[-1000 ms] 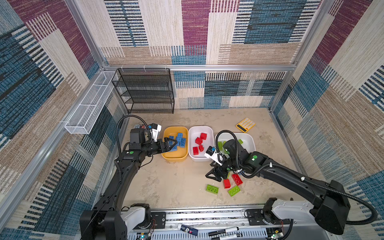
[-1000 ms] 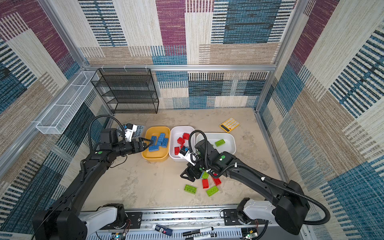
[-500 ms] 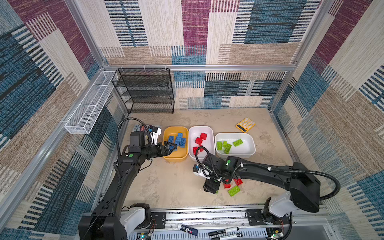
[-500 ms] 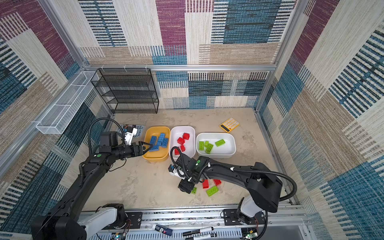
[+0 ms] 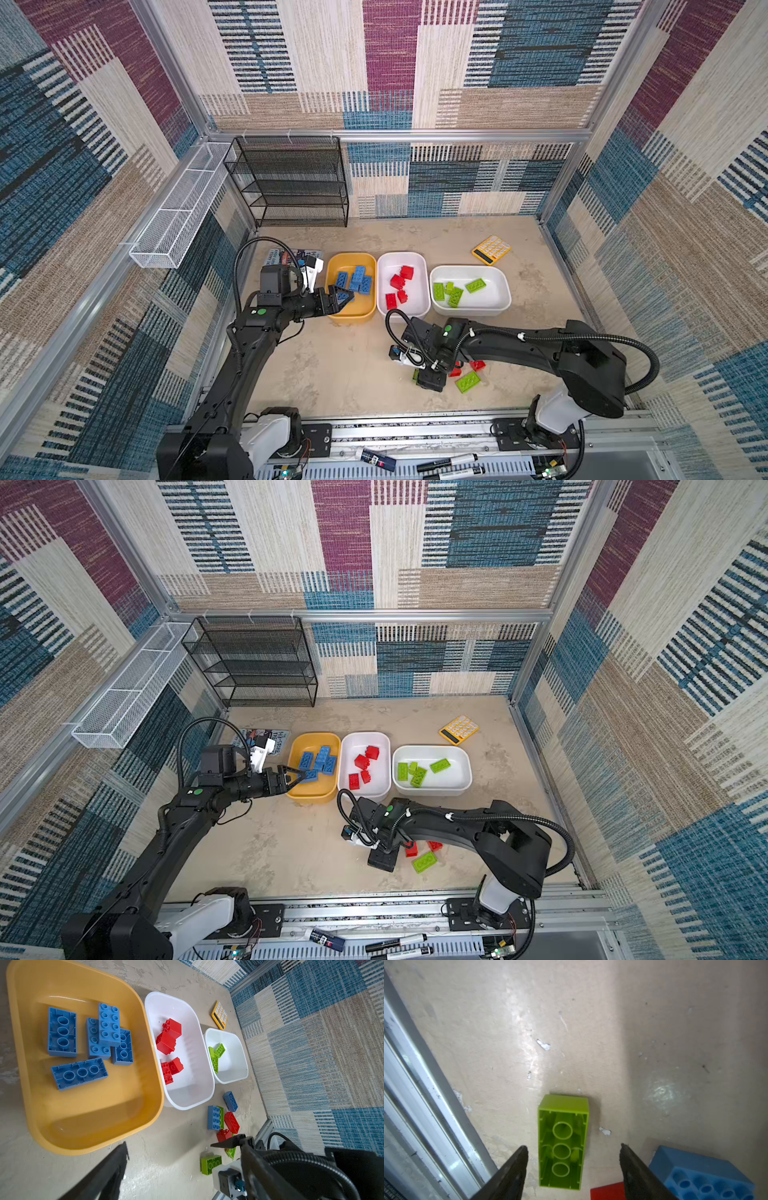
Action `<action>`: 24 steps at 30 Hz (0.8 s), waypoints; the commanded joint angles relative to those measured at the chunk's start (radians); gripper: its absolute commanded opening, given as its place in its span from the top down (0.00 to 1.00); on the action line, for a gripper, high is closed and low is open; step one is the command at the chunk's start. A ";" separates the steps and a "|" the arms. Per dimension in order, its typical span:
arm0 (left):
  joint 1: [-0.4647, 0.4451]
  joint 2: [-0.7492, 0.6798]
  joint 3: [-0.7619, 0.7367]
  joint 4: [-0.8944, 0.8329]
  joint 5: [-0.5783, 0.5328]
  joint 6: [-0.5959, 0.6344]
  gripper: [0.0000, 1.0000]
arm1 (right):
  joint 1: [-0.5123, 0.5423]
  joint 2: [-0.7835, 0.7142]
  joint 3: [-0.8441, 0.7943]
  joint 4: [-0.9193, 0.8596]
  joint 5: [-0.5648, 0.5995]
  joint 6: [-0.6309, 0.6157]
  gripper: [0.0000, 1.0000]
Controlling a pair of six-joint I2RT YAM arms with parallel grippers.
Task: Sort the legos into containers by color
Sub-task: 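Return the right gripper to the pile and grasp another green brick, then carry the green brick with the right gripper into the farther white bin and release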
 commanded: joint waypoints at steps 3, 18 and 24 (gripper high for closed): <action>0.000 0.003 0.012 -0.023 -0.011 0.042 0.13 | 0.002 0.019 -0.006 0.049 0.029 -0.011 0.42; 0.000 0.019 0.024 -0.029 -0.004 0.047 0.13 | -0.081 -0.104 0.101 0.007 0.060 0.004 0.73; -0.001 0.030 0.029 0.050 0.061 -0.026 0.13 | -0.292 -0.186 0.166 -0.040 0.109 -0.088 0.72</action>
